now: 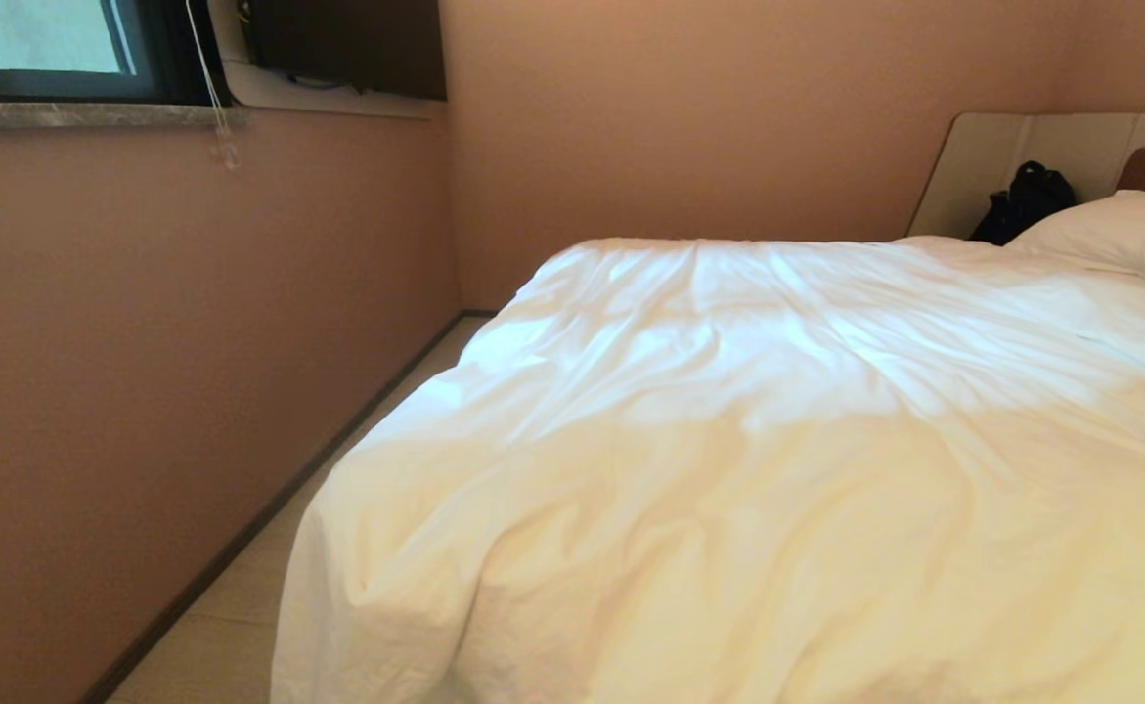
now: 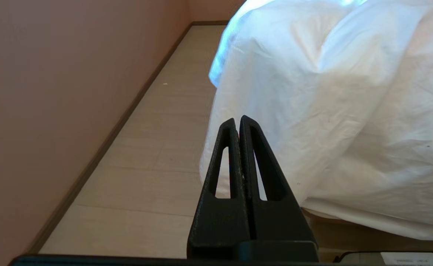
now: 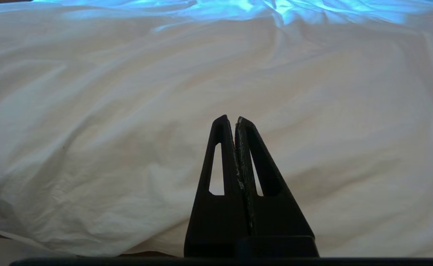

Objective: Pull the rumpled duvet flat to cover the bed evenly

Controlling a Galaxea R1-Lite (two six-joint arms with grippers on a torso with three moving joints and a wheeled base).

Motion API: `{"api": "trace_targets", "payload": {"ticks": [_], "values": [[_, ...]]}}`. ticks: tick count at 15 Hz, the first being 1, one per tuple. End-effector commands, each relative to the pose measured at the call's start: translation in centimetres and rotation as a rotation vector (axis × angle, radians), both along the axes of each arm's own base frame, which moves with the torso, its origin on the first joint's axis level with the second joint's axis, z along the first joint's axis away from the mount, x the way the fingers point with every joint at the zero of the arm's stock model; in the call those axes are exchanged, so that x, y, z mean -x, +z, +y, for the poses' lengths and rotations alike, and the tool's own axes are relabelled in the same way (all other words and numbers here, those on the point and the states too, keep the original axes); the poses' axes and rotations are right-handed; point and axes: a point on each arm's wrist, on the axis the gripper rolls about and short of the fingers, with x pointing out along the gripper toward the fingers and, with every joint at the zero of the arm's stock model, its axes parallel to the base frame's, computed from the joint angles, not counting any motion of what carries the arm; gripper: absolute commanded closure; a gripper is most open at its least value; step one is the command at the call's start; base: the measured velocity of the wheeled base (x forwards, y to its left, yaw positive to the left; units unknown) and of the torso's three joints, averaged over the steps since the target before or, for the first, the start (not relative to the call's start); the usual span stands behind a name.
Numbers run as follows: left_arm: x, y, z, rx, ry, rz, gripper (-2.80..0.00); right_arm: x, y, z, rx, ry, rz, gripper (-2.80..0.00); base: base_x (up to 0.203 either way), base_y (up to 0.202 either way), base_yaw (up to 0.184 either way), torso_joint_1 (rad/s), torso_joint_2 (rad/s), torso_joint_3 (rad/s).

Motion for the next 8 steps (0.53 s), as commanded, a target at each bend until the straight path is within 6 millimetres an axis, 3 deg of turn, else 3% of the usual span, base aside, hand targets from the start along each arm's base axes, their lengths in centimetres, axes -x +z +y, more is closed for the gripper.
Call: {"api": "trace_targets", "payload": {"ticks": [1,8], "values": [[0.0,0.0,0.0,0.0,0.001,0.001,0.0,-0.01,0.01,0.0,0.0,0.0,0.001,0.0,0.0,0.151,-0.007,-0.002,0.0,0.002],[0.01,0.01,0.0,-0.002,-0.002,0.002,0.0,-0.01,0.01,0.0,0.0,0.0,0.001,0.0,0.0,0.198,0.001,0.003,0.0,0.004]]}}
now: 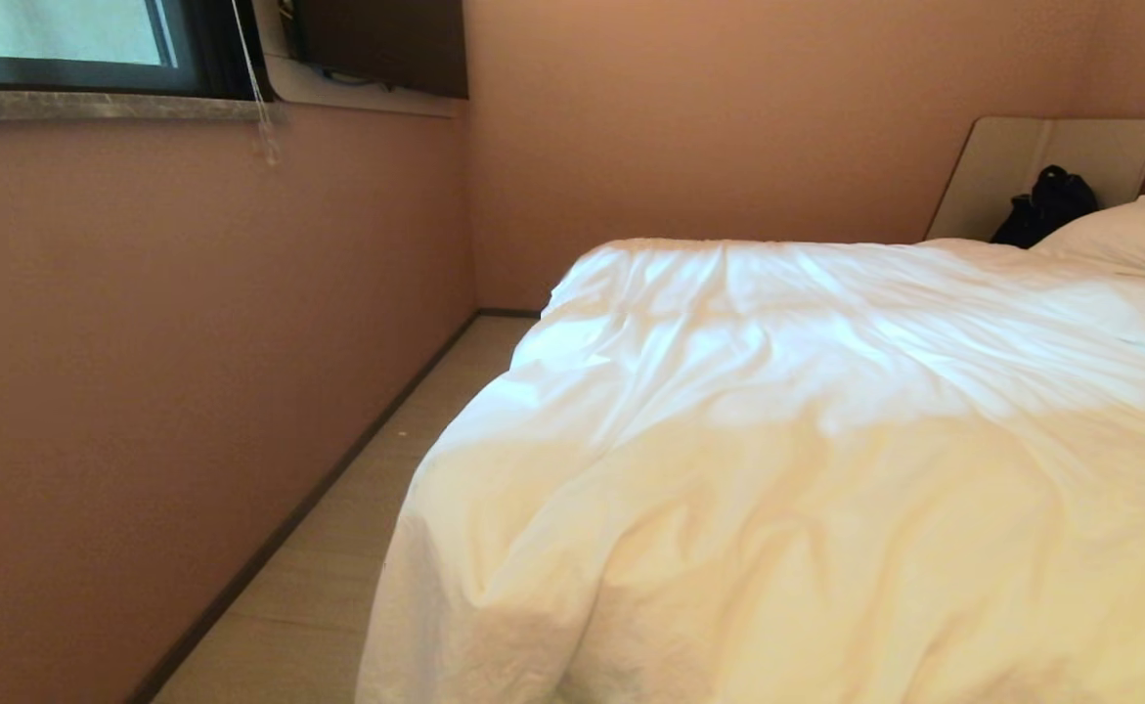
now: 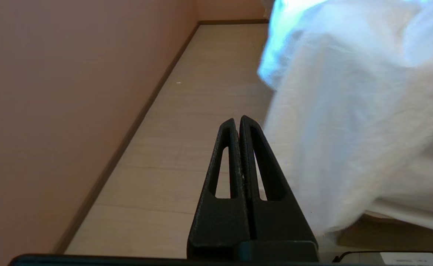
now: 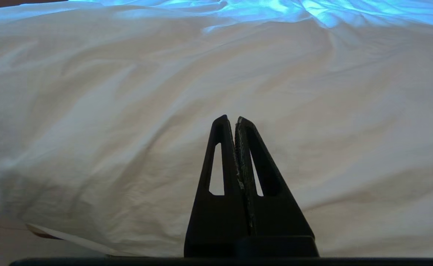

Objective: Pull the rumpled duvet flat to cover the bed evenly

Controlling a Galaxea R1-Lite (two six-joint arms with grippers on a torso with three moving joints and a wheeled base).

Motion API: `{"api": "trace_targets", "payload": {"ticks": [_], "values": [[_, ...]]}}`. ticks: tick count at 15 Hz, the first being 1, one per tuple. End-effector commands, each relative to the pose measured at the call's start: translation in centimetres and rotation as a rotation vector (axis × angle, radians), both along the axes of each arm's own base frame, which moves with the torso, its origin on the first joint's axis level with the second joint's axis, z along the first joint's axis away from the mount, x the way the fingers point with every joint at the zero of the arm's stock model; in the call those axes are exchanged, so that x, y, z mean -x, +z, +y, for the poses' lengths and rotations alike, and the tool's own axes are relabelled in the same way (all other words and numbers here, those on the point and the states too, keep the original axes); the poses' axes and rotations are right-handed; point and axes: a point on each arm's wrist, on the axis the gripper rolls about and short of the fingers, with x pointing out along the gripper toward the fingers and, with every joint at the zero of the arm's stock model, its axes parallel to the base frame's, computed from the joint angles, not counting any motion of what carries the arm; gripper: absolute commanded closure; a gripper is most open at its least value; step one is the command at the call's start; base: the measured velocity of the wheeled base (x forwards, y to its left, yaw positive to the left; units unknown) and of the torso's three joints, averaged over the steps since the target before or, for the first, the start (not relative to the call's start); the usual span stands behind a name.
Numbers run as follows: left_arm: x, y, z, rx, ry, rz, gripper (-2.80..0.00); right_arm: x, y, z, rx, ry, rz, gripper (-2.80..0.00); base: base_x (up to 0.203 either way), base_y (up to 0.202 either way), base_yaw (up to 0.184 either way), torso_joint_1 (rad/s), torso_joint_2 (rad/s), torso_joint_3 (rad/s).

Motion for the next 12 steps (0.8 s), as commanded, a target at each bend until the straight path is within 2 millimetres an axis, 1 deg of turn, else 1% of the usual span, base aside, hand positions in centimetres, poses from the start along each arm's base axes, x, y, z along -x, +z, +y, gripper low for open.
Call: {"api": "trace_targets", "payload": {"ticks": [1,12], "values": [[0.0,0.02,0.0,-0.001,0.001,0.001,0.0,-0.01,0.0,0.0,0.0,0.0,0.001,0.0,0.0,0.196,0.001,0.006,0.0,0.0],[0.0,0.02,0.0,-0.001,-0.001,0.001,0.0,-0.01,0.0,0.0,0.0,0.0,0.001,0.0,0.0,0.196,0.0,0.002,0.0,0.003]]}}
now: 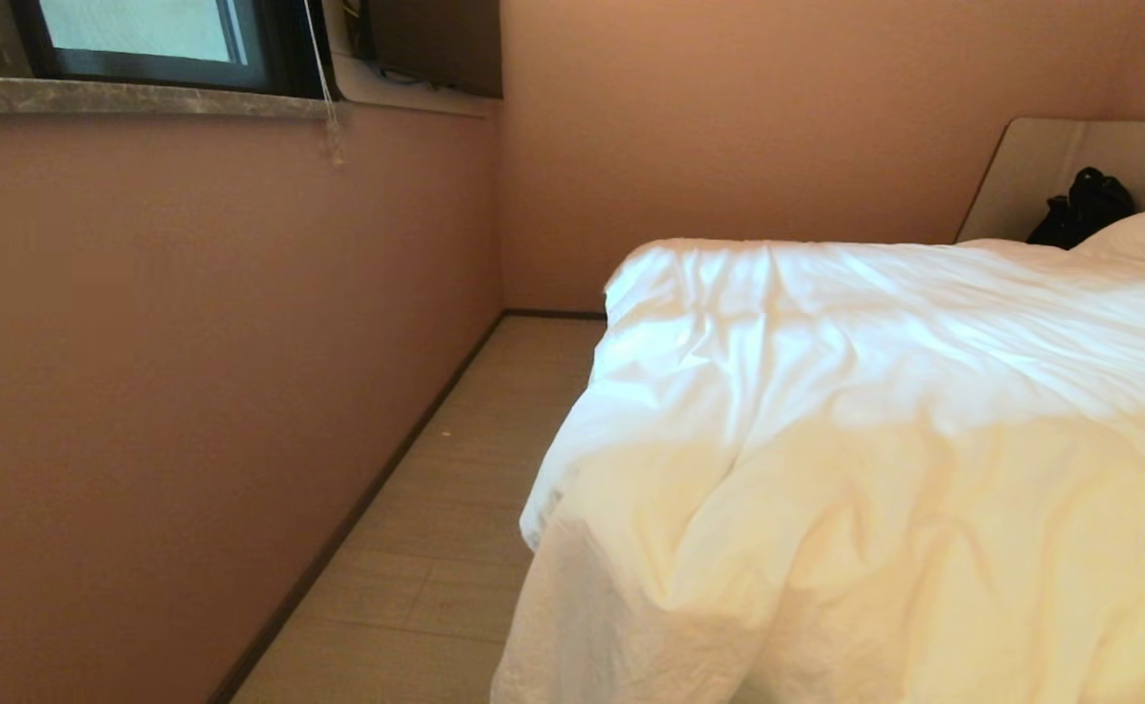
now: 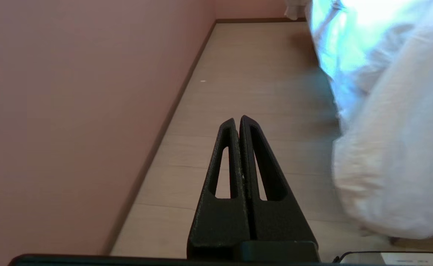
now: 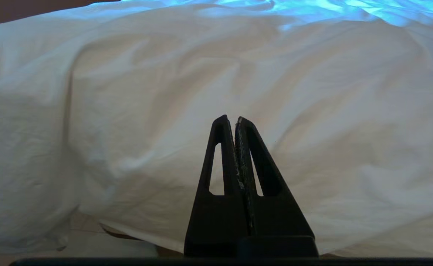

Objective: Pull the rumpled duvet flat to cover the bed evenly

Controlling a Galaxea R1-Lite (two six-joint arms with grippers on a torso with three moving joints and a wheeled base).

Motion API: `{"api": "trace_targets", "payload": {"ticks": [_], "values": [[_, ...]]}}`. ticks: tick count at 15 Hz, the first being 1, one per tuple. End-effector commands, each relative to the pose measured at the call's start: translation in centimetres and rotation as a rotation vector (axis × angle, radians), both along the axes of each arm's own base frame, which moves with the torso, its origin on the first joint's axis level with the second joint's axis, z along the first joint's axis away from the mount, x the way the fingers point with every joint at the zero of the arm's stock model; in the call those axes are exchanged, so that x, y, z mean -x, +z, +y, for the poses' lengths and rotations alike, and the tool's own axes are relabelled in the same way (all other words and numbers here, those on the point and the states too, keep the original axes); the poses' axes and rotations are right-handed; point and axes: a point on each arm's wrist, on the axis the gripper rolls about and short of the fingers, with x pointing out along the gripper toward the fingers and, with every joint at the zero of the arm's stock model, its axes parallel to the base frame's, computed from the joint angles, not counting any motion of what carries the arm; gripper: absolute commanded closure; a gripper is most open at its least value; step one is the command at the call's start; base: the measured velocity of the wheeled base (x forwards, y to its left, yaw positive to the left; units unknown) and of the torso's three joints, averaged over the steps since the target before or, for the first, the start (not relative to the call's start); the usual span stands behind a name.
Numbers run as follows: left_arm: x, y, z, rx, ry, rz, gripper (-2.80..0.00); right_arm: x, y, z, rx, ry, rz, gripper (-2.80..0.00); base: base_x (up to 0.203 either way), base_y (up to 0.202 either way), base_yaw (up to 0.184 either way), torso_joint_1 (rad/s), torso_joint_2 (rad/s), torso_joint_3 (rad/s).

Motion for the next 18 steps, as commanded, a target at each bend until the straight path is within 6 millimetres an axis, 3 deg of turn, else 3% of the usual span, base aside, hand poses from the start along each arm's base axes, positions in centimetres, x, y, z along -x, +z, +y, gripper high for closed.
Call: {"api": "trace_targets", "payload": {"ticks": [1,14,18], "values": [[-0.01,-0.01,0.0,0.0,0.003,0.002,0.0,-0.01,0.0,0.0,0.0,0.0,0.001,0.0,0.0,0.203,-0.002,-0.002,0.0,0.007],[-0.01,-0.01,0.0,0.002,0.0,0.002,0.0,-0.01,0.0,0.0,0.0,0.0,0.001,0.0,0.0,0.197,0.0,0.002,0.0,0.002],[-0.02,0.01,0.02,0.004,0.006,-0.003,0.0,-0.01,0.0,0.0,0.0,0.0,0.001,0.0,0.0,0.066,0.0,0.002,0.0,0.0]]}}
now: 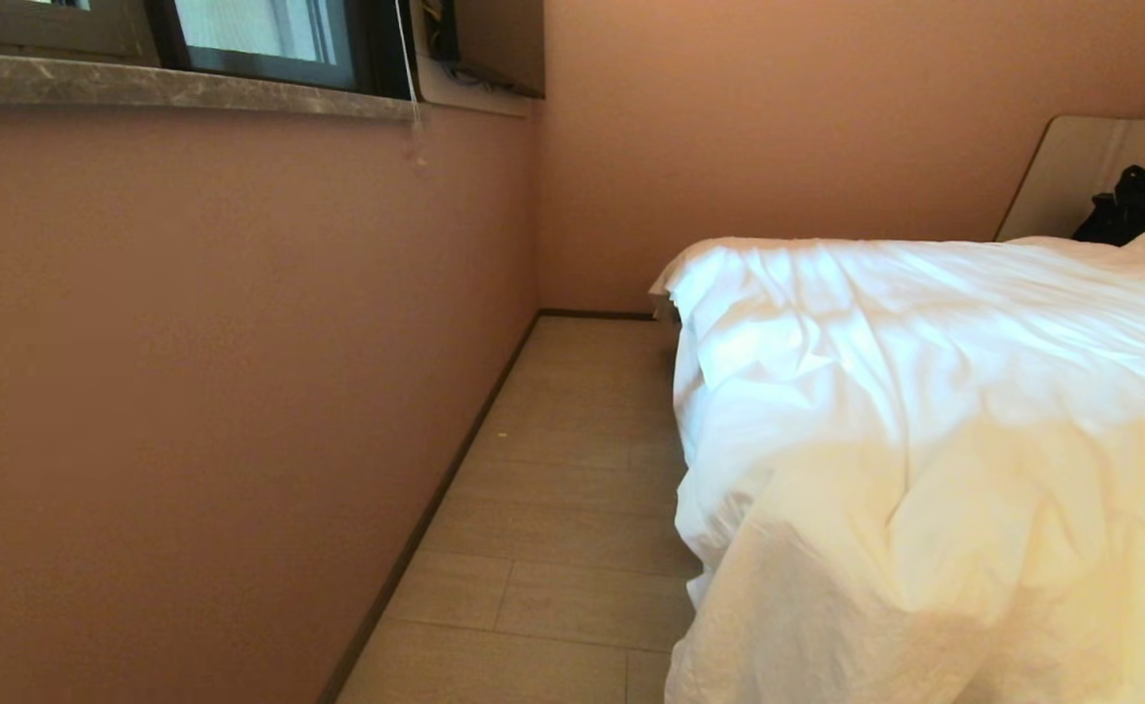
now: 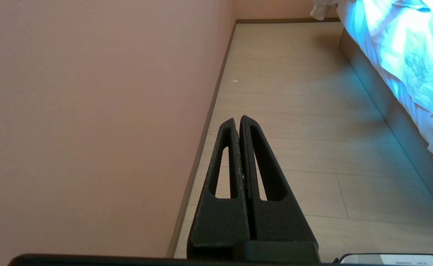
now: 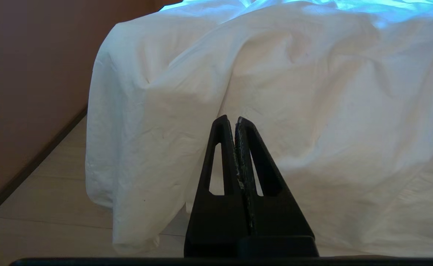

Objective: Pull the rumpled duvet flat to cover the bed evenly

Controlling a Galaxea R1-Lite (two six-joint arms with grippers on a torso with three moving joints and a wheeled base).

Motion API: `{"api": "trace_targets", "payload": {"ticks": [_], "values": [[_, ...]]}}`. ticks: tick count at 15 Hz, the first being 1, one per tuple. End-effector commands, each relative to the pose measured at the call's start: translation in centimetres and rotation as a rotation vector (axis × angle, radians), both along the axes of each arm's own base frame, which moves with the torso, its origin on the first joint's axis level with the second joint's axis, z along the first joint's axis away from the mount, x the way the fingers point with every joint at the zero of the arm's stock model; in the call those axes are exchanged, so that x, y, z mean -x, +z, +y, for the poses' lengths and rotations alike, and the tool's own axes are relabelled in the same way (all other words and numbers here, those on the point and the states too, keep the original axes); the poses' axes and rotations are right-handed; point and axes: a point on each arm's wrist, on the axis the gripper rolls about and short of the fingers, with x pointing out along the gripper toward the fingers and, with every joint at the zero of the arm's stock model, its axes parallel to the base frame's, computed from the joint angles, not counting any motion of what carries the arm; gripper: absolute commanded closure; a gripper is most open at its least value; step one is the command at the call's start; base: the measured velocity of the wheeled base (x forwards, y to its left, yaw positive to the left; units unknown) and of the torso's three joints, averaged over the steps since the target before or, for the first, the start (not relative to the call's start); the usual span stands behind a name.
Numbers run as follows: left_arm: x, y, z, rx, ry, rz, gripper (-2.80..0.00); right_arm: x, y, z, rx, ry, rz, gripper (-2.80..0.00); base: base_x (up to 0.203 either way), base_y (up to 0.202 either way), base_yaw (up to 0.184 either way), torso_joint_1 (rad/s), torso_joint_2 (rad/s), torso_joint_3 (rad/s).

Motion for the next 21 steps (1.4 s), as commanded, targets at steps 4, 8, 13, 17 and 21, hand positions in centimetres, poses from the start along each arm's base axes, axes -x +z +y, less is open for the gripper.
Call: {"api": "trace_targets", "payload": {"ticks": [4,8,13,17,21], "values": [[-0.01,0.0,0.01,0.018,0.003,0.0,0.0,-0.01,-0.01,0.0,0.0,0.001,0.002,0.0,0.0,0.0,0.0,0.0,0.0,0.0],[-0.01,0.02,0.01,0.024,0.004,-0.001,0.0,-0.01,-0.01,0.0,0.0,0.001,0.002,0.0,-0.075,0.0,0.001,0.004,0.0,0.001],[-0.01,0.02,0.01,0.029,0.005,-0.001,0.0,-0.01,-0.01,0.0,0.0,0.001,0.002,0.0,-0.193,0.0,0.0,0.001,0.0,0.001],[0.0,0.01,0.01,0.033,0.006,-0.002,0.0,-0.01,-0.01,0.0,0.0,0.001,0.002,0.0,-0.19,0.0,0.001,0.004,0.0,0.006],[-0.01,0.02,0.01,0.036,0.006,-0.001,0.0,-0.01,-0.01,0.0,0.0,0.001,0.002,0.0,-0.191,0.0,0.001,0.003,0.01,0.0]]}}
